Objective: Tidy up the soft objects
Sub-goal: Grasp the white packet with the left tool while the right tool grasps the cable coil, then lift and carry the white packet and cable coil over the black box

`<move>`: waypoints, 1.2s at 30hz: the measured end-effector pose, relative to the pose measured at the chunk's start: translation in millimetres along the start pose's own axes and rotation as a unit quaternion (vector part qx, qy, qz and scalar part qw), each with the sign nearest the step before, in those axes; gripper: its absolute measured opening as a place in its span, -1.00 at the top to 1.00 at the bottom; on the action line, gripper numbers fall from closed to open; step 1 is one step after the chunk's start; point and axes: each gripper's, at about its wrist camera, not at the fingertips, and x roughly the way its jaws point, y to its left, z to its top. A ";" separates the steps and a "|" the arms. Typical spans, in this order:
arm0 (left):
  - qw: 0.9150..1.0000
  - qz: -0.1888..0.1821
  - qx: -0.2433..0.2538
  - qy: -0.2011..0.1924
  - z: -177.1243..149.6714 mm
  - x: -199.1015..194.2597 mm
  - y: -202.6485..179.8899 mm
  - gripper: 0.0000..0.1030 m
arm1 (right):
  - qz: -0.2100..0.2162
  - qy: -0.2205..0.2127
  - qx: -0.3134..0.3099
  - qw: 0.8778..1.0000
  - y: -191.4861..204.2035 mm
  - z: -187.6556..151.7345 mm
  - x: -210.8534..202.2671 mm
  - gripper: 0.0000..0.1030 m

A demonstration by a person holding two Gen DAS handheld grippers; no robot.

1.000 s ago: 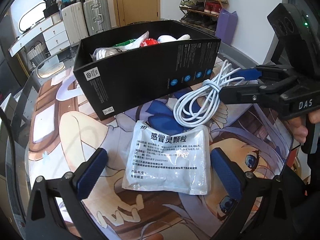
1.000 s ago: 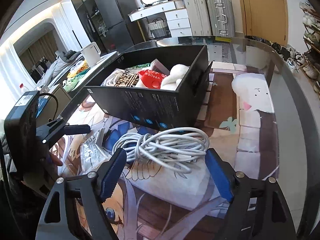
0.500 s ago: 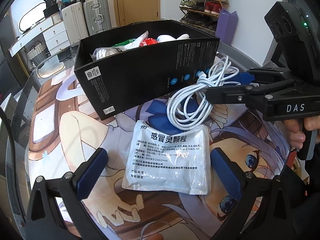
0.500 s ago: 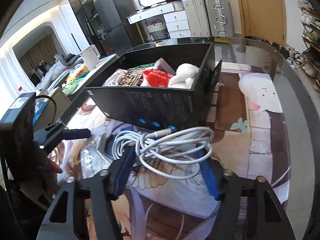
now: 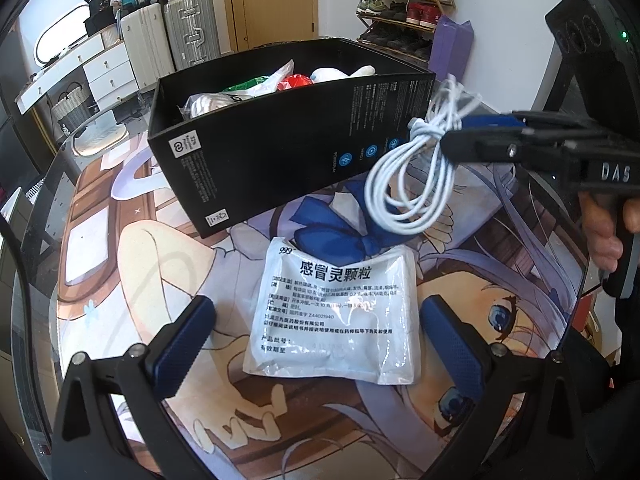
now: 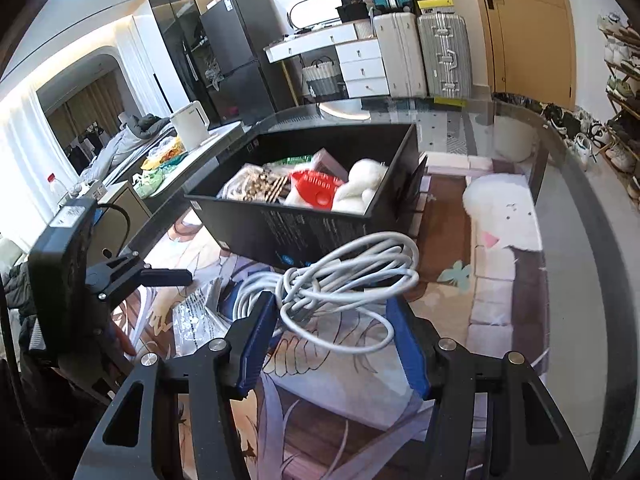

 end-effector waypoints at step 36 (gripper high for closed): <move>1.000 -0.008 -0.006 -0.025 0.8 -12.6 5.2 -0.09 | -0.016 0.037 0.040 0.998 -8.0 -5.3 26.3 -0.48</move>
